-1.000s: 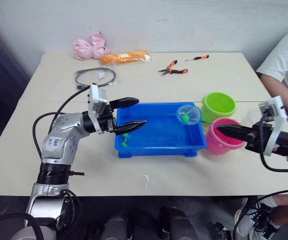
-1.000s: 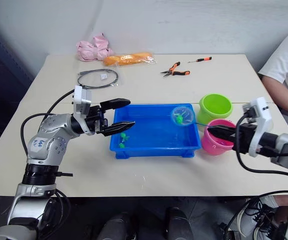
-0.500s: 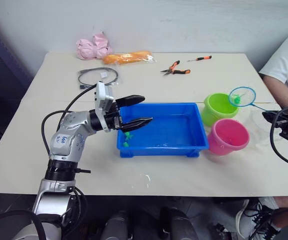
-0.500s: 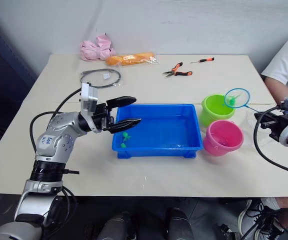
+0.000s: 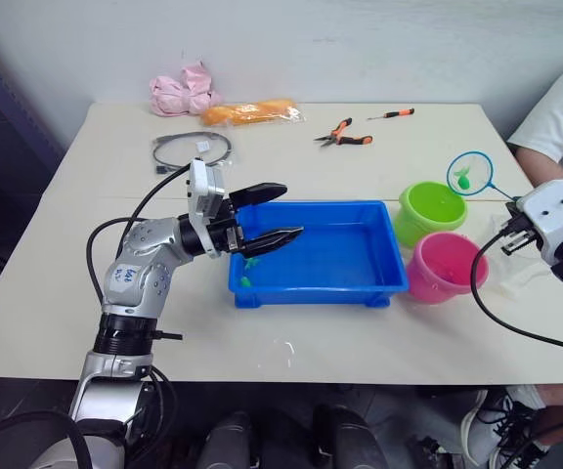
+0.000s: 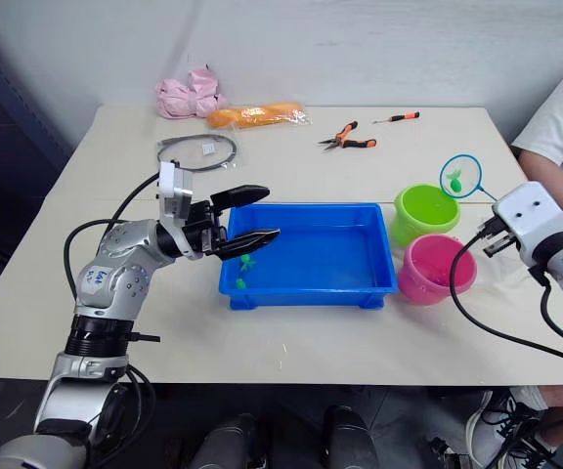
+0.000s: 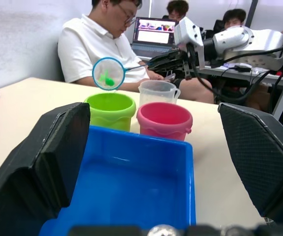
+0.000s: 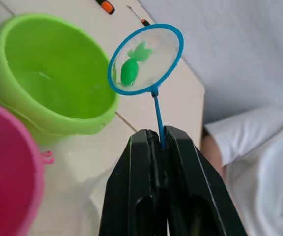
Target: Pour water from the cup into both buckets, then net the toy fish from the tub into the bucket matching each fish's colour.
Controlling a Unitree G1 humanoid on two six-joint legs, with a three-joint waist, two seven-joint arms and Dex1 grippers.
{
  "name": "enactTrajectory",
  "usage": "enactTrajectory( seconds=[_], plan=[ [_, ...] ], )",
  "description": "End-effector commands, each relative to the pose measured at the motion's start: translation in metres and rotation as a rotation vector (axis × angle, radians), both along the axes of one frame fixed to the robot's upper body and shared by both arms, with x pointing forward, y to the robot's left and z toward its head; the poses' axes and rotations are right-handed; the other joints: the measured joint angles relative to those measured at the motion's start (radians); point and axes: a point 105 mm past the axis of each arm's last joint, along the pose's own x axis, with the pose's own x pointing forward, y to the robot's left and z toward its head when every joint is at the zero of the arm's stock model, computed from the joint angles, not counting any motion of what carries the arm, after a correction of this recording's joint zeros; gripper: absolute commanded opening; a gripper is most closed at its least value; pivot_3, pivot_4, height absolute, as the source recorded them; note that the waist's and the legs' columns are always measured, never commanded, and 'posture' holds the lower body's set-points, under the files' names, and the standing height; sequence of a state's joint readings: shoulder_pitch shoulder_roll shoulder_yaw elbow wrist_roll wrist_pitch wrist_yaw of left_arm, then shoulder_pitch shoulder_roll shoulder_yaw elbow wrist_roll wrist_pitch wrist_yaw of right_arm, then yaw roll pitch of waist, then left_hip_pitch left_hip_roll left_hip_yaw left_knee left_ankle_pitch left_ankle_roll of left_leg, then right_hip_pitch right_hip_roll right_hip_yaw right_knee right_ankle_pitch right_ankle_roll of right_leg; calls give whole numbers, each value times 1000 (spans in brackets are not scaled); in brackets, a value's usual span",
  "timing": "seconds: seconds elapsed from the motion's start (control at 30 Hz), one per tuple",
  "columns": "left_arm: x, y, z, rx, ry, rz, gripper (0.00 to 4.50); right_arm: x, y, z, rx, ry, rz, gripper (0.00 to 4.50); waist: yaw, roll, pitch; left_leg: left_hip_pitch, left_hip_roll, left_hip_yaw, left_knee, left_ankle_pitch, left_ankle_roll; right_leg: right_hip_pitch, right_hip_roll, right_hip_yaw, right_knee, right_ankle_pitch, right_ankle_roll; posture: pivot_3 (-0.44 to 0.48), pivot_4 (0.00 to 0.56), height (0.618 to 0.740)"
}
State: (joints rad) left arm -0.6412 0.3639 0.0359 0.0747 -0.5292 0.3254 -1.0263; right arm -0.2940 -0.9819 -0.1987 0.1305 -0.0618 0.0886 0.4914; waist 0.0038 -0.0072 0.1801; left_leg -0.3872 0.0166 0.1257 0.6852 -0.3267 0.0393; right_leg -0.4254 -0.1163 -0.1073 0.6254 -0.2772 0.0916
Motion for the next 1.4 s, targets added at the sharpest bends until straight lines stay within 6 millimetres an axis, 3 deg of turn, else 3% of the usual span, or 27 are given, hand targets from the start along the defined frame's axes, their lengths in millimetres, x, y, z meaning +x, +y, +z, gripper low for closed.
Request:
enactTrajectory(
  seconds=[0.03,0.17,0.27,0.4,0.53,0.63,0.77,0.9,1.03,1.4],
  plan=[
    [-6,4,11,-29,-54,2,4456,-3,4,5,-221,-33,48,0,-3,0,0,0,0,0,0,0,0,0,0,0,0,0,0,0,150,740],
    [-6,6,10,-25,-57,10,4456,-6,10,5,-455,-97,97,0,-5,0,0,0,0,0,0,0,-1,0,0,0,0,0,0,0,150,740],
    [-6,9,10,-21,-61,20,4456,-8,11,13,-461,-175,96,0,-5,0,0,0,1,0,0,1,-1,0,0,1,0,0,0,0,150,740],
    [-8,20,7,3,-62,38,4456,-9,19,28,-221,-241,135,0,-4,0,0,0,1,-1,0,1,-1,0,1,1,0,0,0,0,150,740],
    [-12,45,5,34,-49,65,4456,-14,66,41,270,-144,372,0,-12,0,0,1,2,0,0,1,-2,0,2,1,0,0,0,0,150,740],
    [-16,62,13,50,-53,96,4456,-29,114,32,422,99,580,0,-7,1,0,1,4,-2,0,1,-2,0,2,1,1,0,-1,0,150,740],
    [-18,98,1,157,-22,178,4456,-37,158,0,414,387,643,0,-5,1,0,0,4,-4,0,1,-2,1,-1,1,0,0,-2,0,150,740],
    [-22,122,-9,259,-7,211,4456,-37,186,-17,370,469,690,0,-2,0,0,0,2,-5,0,0,-1,1,-6,0,-1,0,-3,0,150,740],
    [-24,134,-8,313,17,222,4456,-33,205,-33,280,490,728,0,-5,0,0,-2,0,-4,0,0,0,-1,-11,-5,0,0,-3,0,150,740],
    [-29,132,-10,462,66,127,4456,-23,247,-53,111,464,810,0,-9,0,0,-3,-1,-3,0,0,1,-2,-10,-13,1,0,-2,0,150,740]
  ],
)
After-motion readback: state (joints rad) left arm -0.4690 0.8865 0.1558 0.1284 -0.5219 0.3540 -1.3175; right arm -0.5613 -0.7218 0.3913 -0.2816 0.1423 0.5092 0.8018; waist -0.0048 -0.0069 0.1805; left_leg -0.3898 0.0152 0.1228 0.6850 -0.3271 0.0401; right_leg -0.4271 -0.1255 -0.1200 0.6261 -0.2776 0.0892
